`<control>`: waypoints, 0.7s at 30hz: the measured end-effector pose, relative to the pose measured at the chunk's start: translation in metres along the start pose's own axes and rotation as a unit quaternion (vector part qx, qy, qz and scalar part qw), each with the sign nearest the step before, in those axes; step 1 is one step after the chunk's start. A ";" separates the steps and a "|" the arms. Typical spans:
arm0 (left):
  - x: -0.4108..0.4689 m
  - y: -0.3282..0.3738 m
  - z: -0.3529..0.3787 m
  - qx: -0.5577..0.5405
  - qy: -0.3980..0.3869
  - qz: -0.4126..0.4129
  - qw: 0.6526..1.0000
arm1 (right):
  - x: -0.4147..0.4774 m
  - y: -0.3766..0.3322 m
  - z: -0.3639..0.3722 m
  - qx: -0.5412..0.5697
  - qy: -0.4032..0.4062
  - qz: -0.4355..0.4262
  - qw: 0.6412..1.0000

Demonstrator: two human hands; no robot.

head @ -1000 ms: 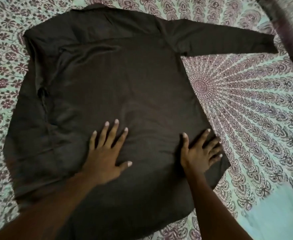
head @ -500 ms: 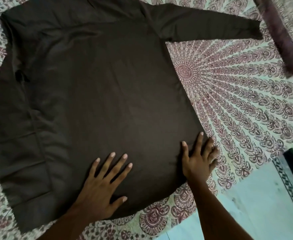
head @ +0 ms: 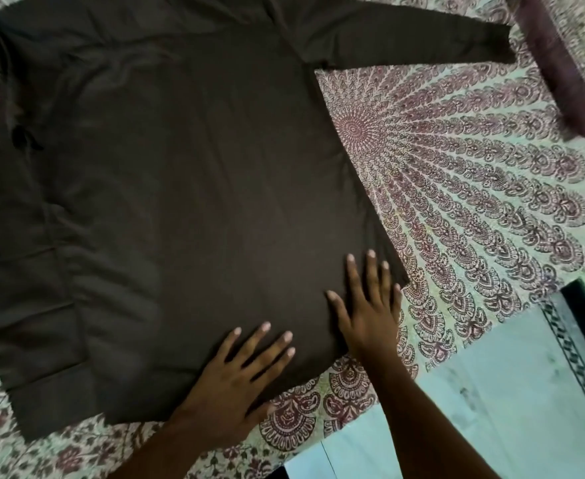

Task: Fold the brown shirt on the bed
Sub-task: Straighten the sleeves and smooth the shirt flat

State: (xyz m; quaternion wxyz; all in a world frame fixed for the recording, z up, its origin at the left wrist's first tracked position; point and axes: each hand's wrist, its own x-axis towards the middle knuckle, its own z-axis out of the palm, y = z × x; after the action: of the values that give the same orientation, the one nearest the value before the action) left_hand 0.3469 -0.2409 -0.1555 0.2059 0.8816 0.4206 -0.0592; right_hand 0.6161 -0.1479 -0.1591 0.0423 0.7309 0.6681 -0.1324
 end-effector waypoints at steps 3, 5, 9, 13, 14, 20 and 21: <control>0.002 0.004 0.000 0.004 0.022 -0.008 1.000 | -0.020 0.021 -0.001 0.028 -0.020 0.076 0.997; 0.014 -0.002 -0.009 -0.016 0.047 -0.085 0.995 | -0.014 0.015 -0.004 0.031 0.004 0.086 0.996; 0.031 -0.018 -0.020 -0.013 0.038 -0.158 0.987 | 0.020 -0.014 -0.016 0.033 0.017 -0.088 0.995; 0.027 -0.009 -0.012 -0.013 0.027 -0.141 0.990 | 0.030 -0.010 -0.006 -0.020 -0.013 -0.128 0.992; 0.023 -0.006 -0.012 -0.019 0.026 -0.132 0.991 | 0.025 -0.005 -0.003 -0.008 -0.007 -0.074 0.997; 0.014 -0.043 -0.030 -0.078 0.118 -0.167 0.976 | 0.023 -0.030 -0.010 0.025 0.007 0.034 0.999; 0.015 -0.060 -0.035 -0.063 0.139 -0.198 0.968 | 0.032 -0.045 -0.013 0.024 0.013 -0.006 1.000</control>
State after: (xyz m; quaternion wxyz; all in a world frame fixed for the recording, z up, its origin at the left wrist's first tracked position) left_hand 0.3081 -0.1820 -0.1465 0.1846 0.7659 0.6137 0.0507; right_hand 0.5754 -0.1095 -0.1494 0.0155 0.7292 0.6699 -0.1389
